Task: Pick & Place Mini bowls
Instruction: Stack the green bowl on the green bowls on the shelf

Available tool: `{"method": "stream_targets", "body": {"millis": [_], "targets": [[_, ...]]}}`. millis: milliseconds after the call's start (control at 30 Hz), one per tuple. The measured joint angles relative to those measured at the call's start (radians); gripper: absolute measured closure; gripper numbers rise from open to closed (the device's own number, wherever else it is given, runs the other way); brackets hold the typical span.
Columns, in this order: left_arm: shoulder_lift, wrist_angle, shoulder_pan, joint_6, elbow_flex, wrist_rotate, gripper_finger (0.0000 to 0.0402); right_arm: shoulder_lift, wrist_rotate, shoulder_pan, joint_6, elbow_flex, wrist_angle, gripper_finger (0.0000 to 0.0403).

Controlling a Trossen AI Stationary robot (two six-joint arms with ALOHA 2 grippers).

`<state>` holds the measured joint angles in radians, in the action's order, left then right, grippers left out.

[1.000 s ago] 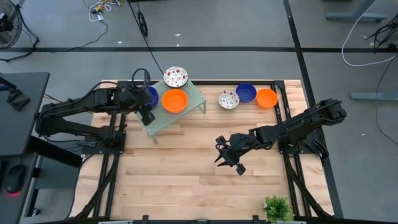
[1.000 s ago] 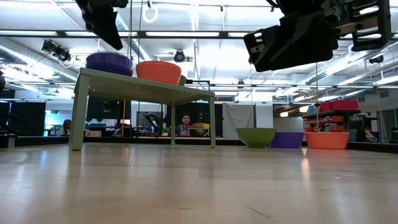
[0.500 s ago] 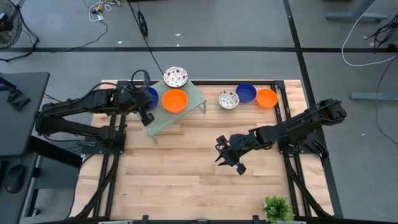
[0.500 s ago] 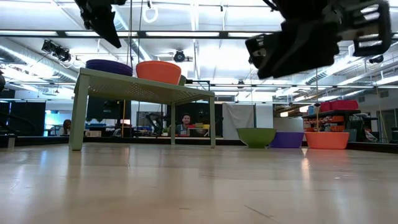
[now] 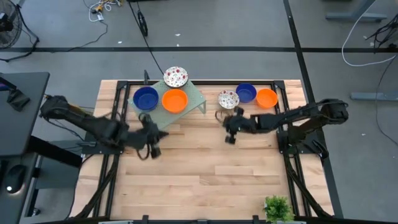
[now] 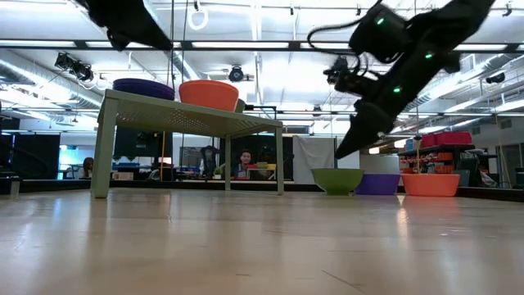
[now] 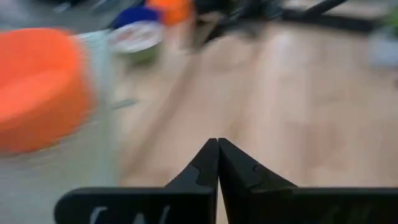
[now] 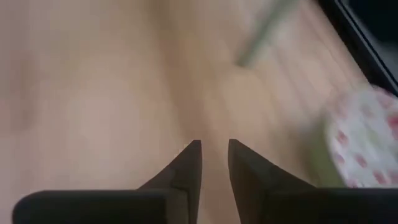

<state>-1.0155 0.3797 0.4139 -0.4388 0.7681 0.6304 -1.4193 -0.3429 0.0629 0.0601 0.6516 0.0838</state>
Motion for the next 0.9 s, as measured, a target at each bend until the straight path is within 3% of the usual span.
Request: {"method": "stream_targets", "body": {"millis": [133, 233, 500, 733, 900], "targets": [[-0.002, -0.285, 0.102, 0.042, -0.118, -0.007, 0.0395, 0.0, 0.048, 0.122, 0.026, 0.066, 0.101, 0.0323], [-0.002, -0.371, 0.155, 0.049, -0.17, -0.006, 0.0393, 0.0, 0.092, 0.198, -0.028, 0.112, 0.176, 0.0323], [-0.028, -0.378, 0.217, 0.005, -0.201, 0.01, 0.0386, 0.0, 0.314, 0.329, -0.203, 0.165, 0.244, 0.0294], [-0.034, -0.377, 0.219, 0.005, -0.201, 0.012, 0.0386, -0.063, 0.325, 0.362, -0.291, 0.165, 0.215, 0.0224], [-0.034, -0.377, 0.219, 0.006, -0.201, 0.012, 0.0385, -0.124, 0.286, 0.361, -0.359, 0.165, 0.137, 0.0216]]}}
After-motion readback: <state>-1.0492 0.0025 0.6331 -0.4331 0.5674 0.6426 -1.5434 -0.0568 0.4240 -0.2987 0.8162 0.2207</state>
